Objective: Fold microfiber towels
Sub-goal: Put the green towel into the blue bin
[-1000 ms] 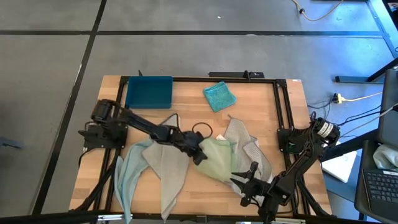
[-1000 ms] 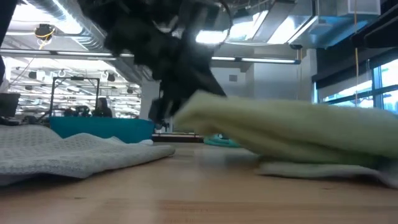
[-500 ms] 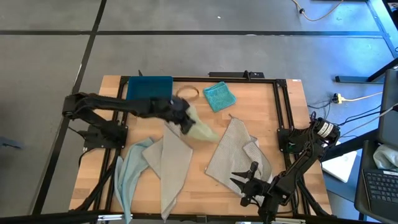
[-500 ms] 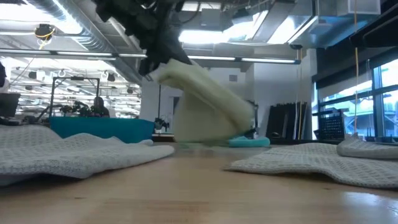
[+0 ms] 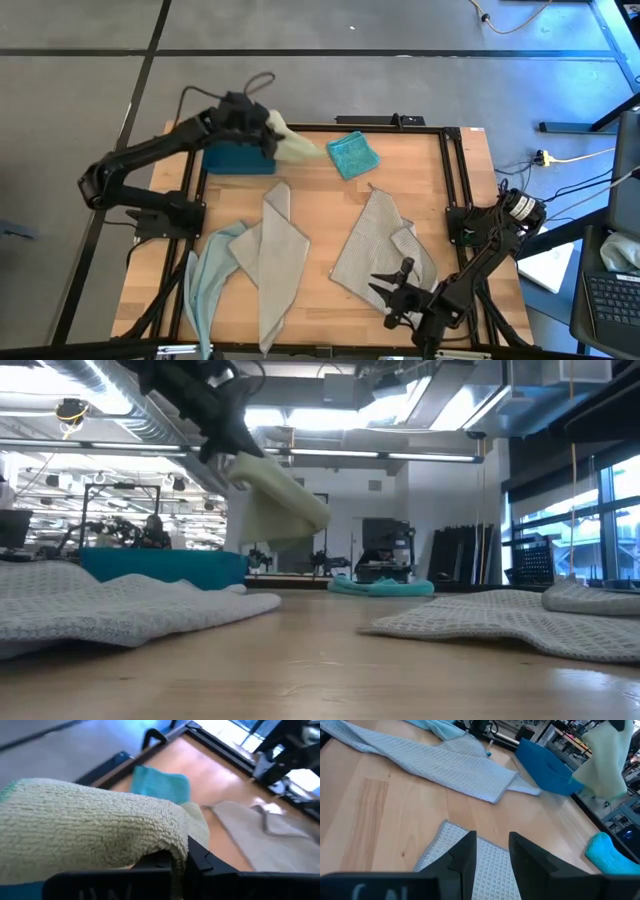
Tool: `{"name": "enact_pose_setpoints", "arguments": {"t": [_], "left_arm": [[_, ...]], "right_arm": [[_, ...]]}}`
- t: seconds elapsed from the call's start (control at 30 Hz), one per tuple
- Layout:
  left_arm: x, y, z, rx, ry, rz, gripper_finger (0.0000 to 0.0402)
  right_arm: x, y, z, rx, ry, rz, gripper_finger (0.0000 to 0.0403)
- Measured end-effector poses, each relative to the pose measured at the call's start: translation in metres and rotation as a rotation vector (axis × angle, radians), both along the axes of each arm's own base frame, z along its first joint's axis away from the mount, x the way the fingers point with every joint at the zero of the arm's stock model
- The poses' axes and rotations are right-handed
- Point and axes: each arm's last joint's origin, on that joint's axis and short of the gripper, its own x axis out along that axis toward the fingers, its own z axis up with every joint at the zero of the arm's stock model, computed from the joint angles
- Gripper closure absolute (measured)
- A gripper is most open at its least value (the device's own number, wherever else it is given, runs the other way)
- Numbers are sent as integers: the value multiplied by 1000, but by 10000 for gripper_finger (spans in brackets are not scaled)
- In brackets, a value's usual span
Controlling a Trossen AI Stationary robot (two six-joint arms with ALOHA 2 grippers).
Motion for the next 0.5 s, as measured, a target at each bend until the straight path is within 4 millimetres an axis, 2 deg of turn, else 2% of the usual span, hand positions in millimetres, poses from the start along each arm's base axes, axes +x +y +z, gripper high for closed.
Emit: {"name": "enact_pose_setpoints", "arguments": {"t": [0.1, 0.23, 0.37, 0.5], "left_arm": [[-10, 13, 4, 39, 70, 4, 401], [-28, 25, -11, -3, 250, 62, 401], [-43, 29, -26, -27, 478, 144, 401], [-54, 31, -28, -24, 589, 234, 402]], "right_arm": [[2, -2, 0, 0, 0, -8, 286], [4, -3, 0, -1, 1, -15, 286], [4, -3, 0, -1, 1, -15, 286], [4, -3, 0, 5, 7, -12, 286]]}}
